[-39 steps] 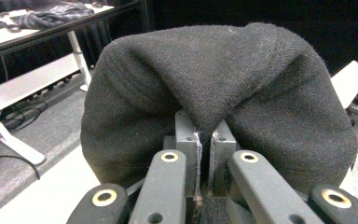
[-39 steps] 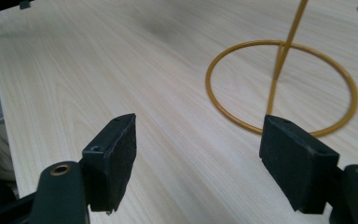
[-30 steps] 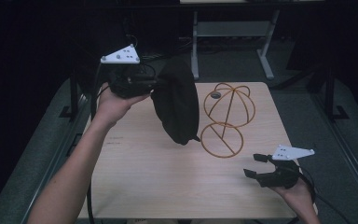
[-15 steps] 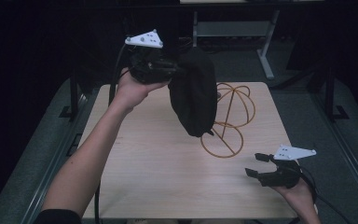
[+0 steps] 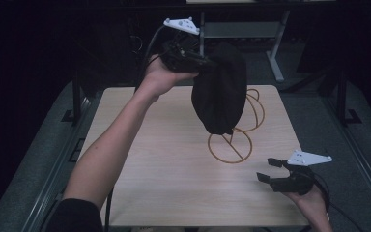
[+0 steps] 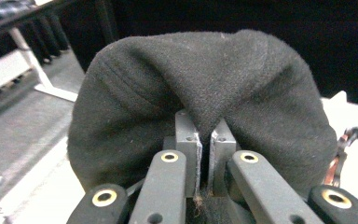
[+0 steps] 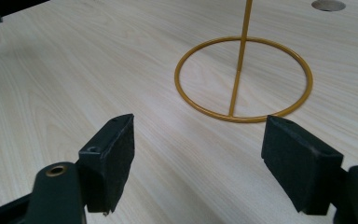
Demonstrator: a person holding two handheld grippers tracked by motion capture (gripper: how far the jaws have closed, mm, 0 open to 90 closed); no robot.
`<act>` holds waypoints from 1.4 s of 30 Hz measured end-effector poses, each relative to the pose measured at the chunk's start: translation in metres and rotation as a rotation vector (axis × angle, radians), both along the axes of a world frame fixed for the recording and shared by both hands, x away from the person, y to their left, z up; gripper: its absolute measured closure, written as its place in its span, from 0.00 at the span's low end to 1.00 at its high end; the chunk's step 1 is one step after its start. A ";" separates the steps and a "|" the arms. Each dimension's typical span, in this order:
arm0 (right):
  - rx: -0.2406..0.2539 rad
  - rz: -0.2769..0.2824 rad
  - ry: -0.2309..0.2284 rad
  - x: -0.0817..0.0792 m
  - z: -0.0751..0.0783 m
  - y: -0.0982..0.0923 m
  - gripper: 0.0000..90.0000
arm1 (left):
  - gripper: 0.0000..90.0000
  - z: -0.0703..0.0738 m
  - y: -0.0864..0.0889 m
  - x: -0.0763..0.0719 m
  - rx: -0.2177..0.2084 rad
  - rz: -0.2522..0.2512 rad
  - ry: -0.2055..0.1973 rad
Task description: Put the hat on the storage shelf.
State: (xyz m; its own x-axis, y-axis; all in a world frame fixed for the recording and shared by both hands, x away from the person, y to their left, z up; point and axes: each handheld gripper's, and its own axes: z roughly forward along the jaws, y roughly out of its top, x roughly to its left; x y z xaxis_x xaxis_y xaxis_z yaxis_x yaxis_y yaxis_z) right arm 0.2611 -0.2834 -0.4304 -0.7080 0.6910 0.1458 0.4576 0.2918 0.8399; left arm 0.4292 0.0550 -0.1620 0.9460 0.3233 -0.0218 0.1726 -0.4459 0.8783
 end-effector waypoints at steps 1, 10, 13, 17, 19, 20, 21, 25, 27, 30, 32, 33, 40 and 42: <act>0.001 -0.001 0.002 0.000 0.000 0.000 0.28 | 0.96 -0.002 -0.007 0.005 0.010 -0.001 0.015; 0.021 -0.004 0.013 0.006 -0.004 -0.002 0.28 | 0.94 -0.039 -0.080 0.035 -0.073 -0.042 0.164; 0.022 -0.007 0.013 0.007 -0.006 -0.004 0.28 | 0.93 -0.061 -0.116 0.041 -0.027 -0.049 0.246; 0.019 -0.014 0.022 0.005 -0.007 -0.006 0.28 | 0.62 -0.071 -0.138 0.042 -0.011 -0.054 0.301; 0.025 -0.018 0.021 0.004 -0.007 -0.008 0.28 | 0.54 -0.071 -0.138 0.041 0.009 -0.053 0.275; 0.026 -0.019 0.019 0.003 -0.007 -0.009 0.28 | 0.53 -0.071 -0.137 0.041 0.013 -0.047 0.273; 0.026 -0.021 0.015 0.003 -0.007 -0.010 0.28 | 0.52 -0.070 -0.135 0.041 0.010 -0.051 0.274; 0.026 -0.025 0.013 0.002 -0.007 -0.011 0.28 | 0.48 -0.065 -0.129 0.037 0.031 -0.052 0.240; 0.021 -0.024 0.010 0.002 -0.007 -0.010 0.28 | 0.47 -0.064 -0.127 0.035 0.035 -0.056 0.230; 0.013 -0.023 0.006 0.001 -0.007 -0.009 0.28 | 0.46 -0.061 -0.122 0.032 0.057 -0.047 0.204; 0.011 -0.022 0.006 0.001 -0.006 -0.008 0.28 | 0.46 -0.060 -0.119 0.030 0.064 -0.047 0.192; 0.010 -0.023 0.005 0.001 -0.006 -0.008 0.28 | 0.46 -0.059 -0.117 0.029 0.071 -0.045 0.185; 0.012 -0.026 0.000 0.001 -0.006 -0.008 0.28 | 0.43 -0.055 -0.105 0.027 0.063 -0.035 0.170; 0.012 -0.027 -0.001 0.000 -0.006 -0.007 0.28 | 0.43 -0.055 -0.102 0.026 0.061 -0.032 0.173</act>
State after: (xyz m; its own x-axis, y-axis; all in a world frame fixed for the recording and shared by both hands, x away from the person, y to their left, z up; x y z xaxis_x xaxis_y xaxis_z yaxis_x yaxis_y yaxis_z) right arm 0.2615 -0.2909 -0.4361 -0.6896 0.7077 0.1538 0.4644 0.2692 0.8437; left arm 0.4556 -0.0471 -0.2175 0.9398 0.2985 -0.1663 0.3034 -0.5049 0.8081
